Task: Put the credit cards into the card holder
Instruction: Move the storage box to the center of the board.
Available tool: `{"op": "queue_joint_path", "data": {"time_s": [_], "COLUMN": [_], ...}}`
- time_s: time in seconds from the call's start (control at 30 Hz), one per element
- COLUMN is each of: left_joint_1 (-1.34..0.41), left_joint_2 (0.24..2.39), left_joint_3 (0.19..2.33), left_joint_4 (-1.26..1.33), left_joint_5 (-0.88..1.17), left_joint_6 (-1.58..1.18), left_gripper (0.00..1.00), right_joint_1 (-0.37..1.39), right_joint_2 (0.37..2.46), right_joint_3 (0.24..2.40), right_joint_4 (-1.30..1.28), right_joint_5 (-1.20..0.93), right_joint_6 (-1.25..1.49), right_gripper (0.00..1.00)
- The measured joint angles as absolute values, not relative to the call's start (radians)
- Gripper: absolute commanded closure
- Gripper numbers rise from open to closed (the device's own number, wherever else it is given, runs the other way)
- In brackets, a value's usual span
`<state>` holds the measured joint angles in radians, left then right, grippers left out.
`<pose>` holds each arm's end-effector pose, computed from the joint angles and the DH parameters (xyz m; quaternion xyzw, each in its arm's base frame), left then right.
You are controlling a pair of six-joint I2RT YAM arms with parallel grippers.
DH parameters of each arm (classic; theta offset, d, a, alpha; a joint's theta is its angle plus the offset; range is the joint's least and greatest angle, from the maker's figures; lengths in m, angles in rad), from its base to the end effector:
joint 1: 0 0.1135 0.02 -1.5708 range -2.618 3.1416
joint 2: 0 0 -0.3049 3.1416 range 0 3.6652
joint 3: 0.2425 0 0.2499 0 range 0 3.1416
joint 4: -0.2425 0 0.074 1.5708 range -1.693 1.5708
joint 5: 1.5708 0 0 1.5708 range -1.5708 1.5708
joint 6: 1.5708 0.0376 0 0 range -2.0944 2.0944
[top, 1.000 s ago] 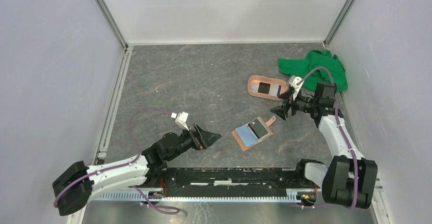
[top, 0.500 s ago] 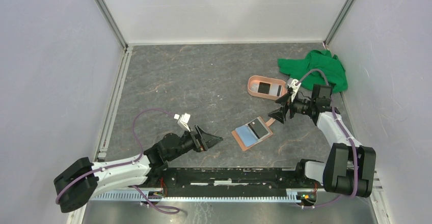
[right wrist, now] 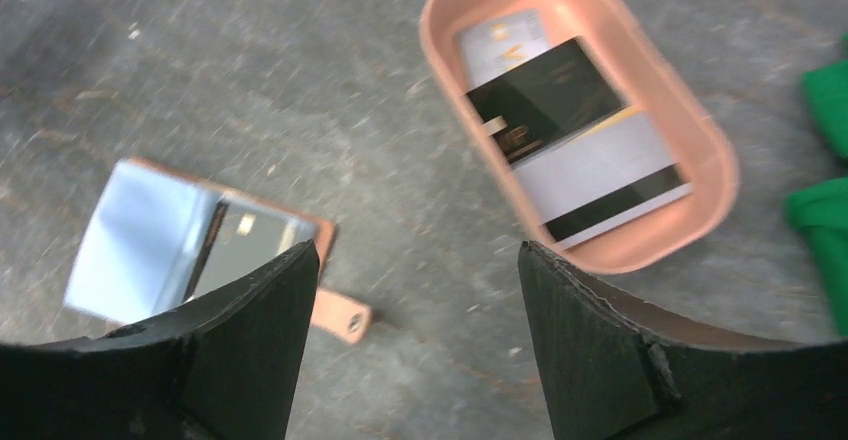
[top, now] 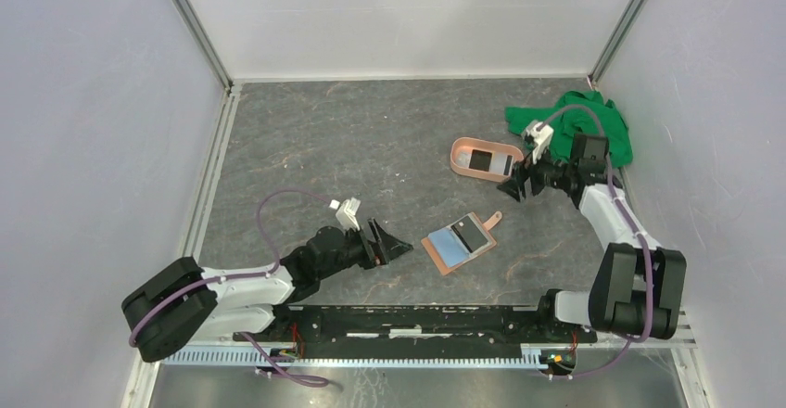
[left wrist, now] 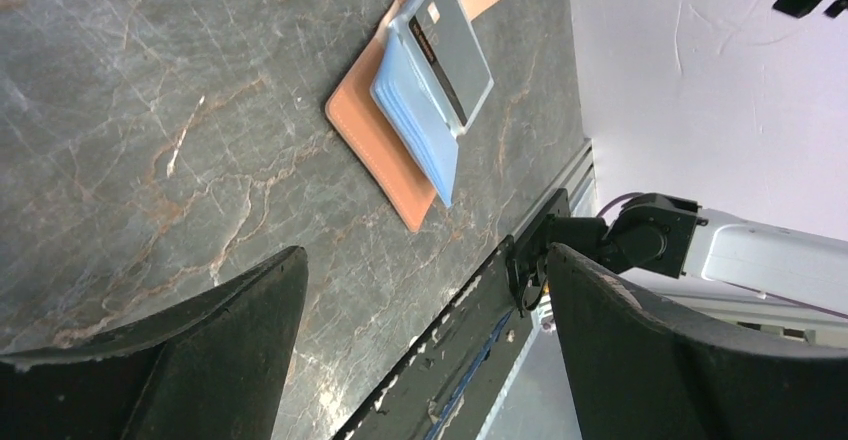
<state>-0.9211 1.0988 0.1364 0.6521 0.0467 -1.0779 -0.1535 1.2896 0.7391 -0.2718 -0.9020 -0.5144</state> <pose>0.1048 -0.1408 0.1862 -0.0495 0.8063 -0.5058 0.3027 0.2414 -0.0075 0.2594 -0.3071 0.7955 0.2754 0.4438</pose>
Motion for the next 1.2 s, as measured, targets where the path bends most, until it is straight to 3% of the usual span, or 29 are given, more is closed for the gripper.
{"op": "queue_joint_path", "data": {"time_s": [0.23, 0.37, 0.53, 0.87, 1.07, 1.2], "left_joint_1": [-0.852, -0.834, -0.812, -0.775, -0.769, -0.768], "left_joint_2": [1.108, 1.087, 1.064, 1.031, 1.039, 1.053], "left_joint_3": [0.213, 0.216, 0.217, 0.247, 0.259, 0.263], "left_joint_4": [0.613, 0.577, 0.522, 0.414, 0.396, 0.390], "left_joint_5": [0.093, 0.097, 0.100, 0.088, 0.087, 0.088], "left_joint_6": [-1.045, -1.031, -1.013, -0.960, -0.947, -0.944], "left_gripper": [0.05, 0.05, 0.05, 0.05, 0.05, 0.05], "right_joint_1": [-0.117, -0.052, 0.020, 0.067, 0.079, 0.126], "right_joint_2": [1.488, 1.652, 1.816, 1.864, 1.887, 1.927], "right_joint_3": [1.073, 1.284, 1.406, 1.332, 1.325, 1.345], "right_joint_4": [-0.309, -0.376, -0.448, -0.453, -0.432, -0.472], "right_joint_5": [-0.731, -0.646, -0.560, -0.423, -0.430, -0.464], "right_joint_6": [-0.441, -0.451, -0.444, -0.340, -0.334, -0.377], "right_gripper": [0.37, 0.59, 0.58, 0.55, 0.61, 0.70]}}
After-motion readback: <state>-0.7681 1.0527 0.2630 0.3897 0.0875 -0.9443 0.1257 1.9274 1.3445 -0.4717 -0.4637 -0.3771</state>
